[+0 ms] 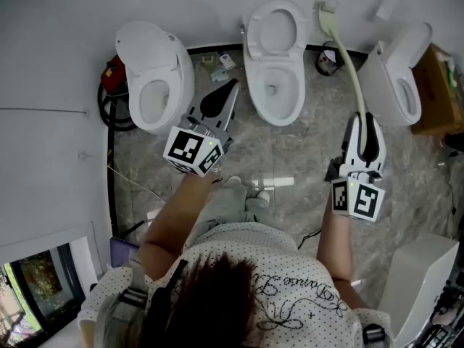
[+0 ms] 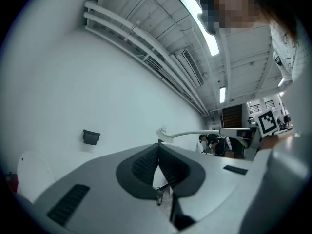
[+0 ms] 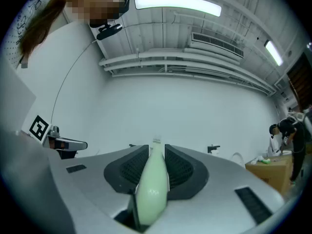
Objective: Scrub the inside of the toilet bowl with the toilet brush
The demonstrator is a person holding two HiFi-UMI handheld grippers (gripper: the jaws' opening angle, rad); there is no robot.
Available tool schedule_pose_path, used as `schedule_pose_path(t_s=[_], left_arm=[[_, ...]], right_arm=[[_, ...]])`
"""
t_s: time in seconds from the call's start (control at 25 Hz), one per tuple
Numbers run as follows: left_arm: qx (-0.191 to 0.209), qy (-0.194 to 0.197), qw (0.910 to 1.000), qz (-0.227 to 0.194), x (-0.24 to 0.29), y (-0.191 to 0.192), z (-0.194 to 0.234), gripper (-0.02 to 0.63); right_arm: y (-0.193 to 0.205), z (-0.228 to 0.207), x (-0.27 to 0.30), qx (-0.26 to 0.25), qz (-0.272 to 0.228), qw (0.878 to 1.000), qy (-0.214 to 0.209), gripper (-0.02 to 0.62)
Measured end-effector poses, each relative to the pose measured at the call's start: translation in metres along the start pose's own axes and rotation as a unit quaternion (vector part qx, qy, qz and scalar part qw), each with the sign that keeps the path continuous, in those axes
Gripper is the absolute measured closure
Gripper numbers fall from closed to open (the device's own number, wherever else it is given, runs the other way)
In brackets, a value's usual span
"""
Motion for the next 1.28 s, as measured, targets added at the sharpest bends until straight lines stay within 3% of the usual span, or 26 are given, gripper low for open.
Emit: schedule_pose_path(t_s=[0.32, 0.88, 1.28], left_arm=[[0.004, 0.005, 1.0, -0.004, -0.001, 0.0, 0.017, 0.604], [-0.005, 0.015, 0.9997, -0.02, -0.005, 0.004, 0.095, 0.604], [-0.011, 0.011, 0.9999, -0.002, 0.037, 0.031, 0.106, 0.604]], right_arm=[[0.003, 0.01, 0.011, 0.039, -0.009, 0.999, -0.006, 0.483], [0.006, 0.064, 0.051, 0.076, -0.032, 0.997, -0.001, 0.483], [0.029, 0.034, 0.099, 0.093, -0.016, 0.996, -0.003, 0.482]])
Point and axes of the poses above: the fingertips, and each gripper's own axes: x forward along the fingers, z to its left, y out of its underside, the point moved 6 cm from there along -x, backward along the fingers, and after that the axes turned 11 degrees about x, right-handed, at the moved point
